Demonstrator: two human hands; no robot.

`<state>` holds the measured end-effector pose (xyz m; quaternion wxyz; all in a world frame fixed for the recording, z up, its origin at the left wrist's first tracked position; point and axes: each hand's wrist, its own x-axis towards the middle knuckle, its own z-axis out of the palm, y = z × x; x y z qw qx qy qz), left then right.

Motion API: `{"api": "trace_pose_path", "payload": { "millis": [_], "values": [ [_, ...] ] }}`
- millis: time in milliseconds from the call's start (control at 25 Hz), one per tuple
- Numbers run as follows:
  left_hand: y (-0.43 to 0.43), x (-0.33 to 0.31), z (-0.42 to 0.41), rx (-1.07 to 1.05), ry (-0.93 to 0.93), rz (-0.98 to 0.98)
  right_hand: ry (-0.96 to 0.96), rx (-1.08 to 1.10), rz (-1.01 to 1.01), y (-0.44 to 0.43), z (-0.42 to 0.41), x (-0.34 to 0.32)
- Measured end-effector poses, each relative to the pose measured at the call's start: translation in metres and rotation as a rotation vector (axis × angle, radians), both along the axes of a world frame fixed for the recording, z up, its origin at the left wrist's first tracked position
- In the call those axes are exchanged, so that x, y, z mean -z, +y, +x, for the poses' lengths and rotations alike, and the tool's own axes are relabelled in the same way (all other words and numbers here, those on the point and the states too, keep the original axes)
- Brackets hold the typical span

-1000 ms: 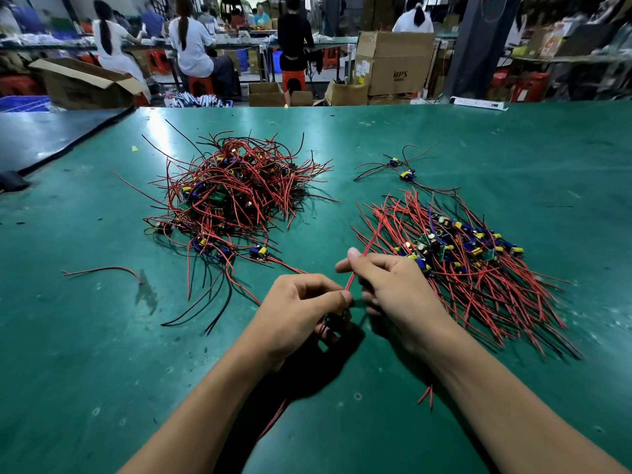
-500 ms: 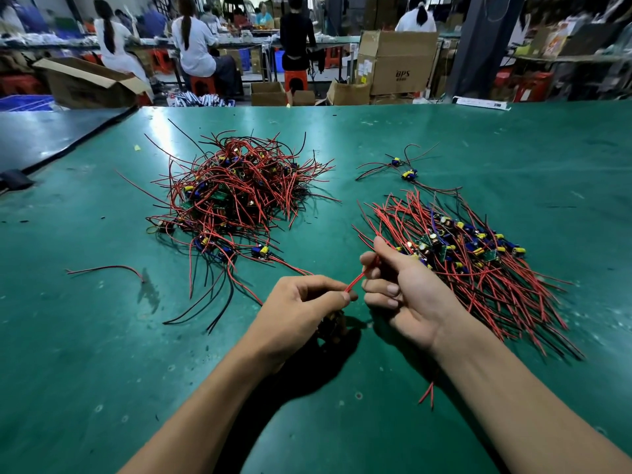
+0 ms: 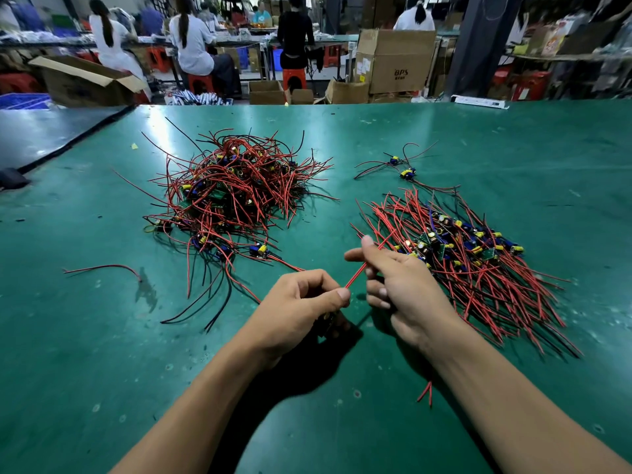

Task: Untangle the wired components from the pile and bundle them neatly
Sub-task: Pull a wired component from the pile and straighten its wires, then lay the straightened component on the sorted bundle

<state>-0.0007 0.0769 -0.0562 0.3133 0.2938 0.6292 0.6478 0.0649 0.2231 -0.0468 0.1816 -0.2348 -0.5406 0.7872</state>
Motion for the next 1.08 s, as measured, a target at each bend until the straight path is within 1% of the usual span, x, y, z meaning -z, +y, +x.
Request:
{"api": "trace_pose_path", "payload": {
  "millis": [80,160,240,320,360,440,560,680,800,920,960,1000,1080],
  "values": [
    [-0.003,0.000,-0.002,0.040,0.011,-0.009,0.006,0.076,-0.044,0.007,-0.001,-0.002],
    [-0.004,-0.001,-0.003,0.067,0.021,-0.020,0.009,0.107,-0.144,0.011,0.000,-0.005],
    [-0.006,-0.002,-0.004,0.086,0.019,-0.023,0.011,0.056,-0.370,0.016,0.002,-0.012],
    [-0.006,-0.002,-0.005,0.082,0.003,-0.023,0.006,-0.058,-0.611,0.020,0.006,-0.019],
    [-0.007,-0.001,-0.005,0.065,-0.013,-0.024,0.006,-0.109,-0.675,0.021,0.008,-0.022],
    [-0.007,-0.001,-0.005,0.015,-0.050,-0.027,0.010,-0.147,-0.689,0.020,0.010,-0.023],
    [-0.004,-0.003,-0.004,-0.086,-0.140,-0.038,0.006,-0.123,-0.547,0.013,0.007,-0.022],
    [0.000,-0.007,-0.008,-0.204,-0.323,-0.002,0.001,-0.097,-0.440,0.010,0.005,-0.017],
    [0.000,-0.012,-0.014,-0.216,-0.512,0.099,-0.012,-0.035,-0.269,0.005,0.003,-0.010],
    [0.000,-0.014,-0.016,-0.209,-0.568,0.141,0.049,-0.006,-0.046,-0.003,0.003,-0.004],
    [0.000,-0.013,-0.016,-0.210,-0.564,0.139,0.076,-0.005,0.057,-0.006,0.003,-0.003],
    [0.000,-0.013,-0.016,-0.210,-0.557,0.133,0.087,0.006,0.215,-0.008,0.005,-0.002],
    [0.000,-0.012,-0.017,-0.189,-0.550,0.126,0.053,0.064,0.660,-0.013,0.009,0.003]
  ]
}}
